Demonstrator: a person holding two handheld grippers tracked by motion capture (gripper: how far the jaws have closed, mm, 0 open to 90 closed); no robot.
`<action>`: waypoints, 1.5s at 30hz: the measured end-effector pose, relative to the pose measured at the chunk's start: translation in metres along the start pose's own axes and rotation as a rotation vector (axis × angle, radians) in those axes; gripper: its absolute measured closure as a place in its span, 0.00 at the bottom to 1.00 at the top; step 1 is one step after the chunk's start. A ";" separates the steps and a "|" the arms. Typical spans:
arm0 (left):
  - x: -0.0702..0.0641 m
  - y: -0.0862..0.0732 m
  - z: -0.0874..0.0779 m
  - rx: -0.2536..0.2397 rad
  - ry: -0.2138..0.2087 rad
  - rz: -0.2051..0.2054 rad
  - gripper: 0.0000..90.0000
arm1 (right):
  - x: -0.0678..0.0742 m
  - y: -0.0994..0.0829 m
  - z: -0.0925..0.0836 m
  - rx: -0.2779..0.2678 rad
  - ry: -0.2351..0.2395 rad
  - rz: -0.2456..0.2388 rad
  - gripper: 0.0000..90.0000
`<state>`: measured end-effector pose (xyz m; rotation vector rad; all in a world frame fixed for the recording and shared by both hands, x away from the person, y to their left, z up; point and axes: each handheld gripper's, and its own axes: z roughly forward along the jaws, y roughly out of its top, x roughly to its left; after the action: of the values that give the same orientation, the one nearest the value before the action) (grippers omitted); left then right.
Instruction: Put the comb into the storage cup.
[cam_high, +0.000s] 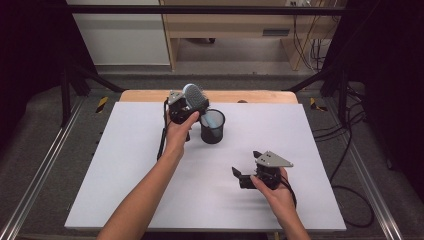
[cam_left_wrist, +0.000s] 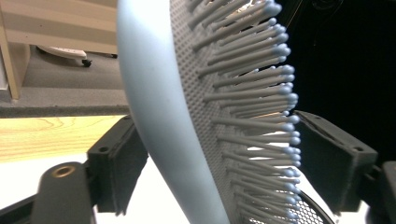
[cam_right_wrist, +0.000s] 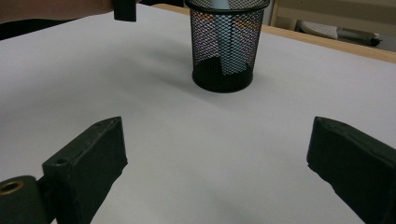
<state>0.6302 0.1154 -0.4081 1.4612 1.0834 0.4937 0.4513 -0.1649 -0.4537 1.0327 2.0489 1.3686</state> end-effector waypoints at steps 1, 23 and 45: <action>0.000 0.000 -0.001 -0.001 0.002 0.002 0.20 | 0.000 0.000 0.000 0.001 0.000 0.001 0.05; -0.001 0.002 -0.020 0.007 0.000 0.046 0.04 | 0.002 0.001 0.001 0.000 0.003 0.010 0.05; 0.001 0.003 -0.039 0.002 0.005 0.084 0.04 | -0.001 0.000 0.001 -0.006 -0.033 0.013 0.04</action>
<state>0.6004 0.1374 -0.3966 1.5124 1.0303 0.5561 0.4522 -0.1653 -0.4538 1.0611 2.0168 1.3540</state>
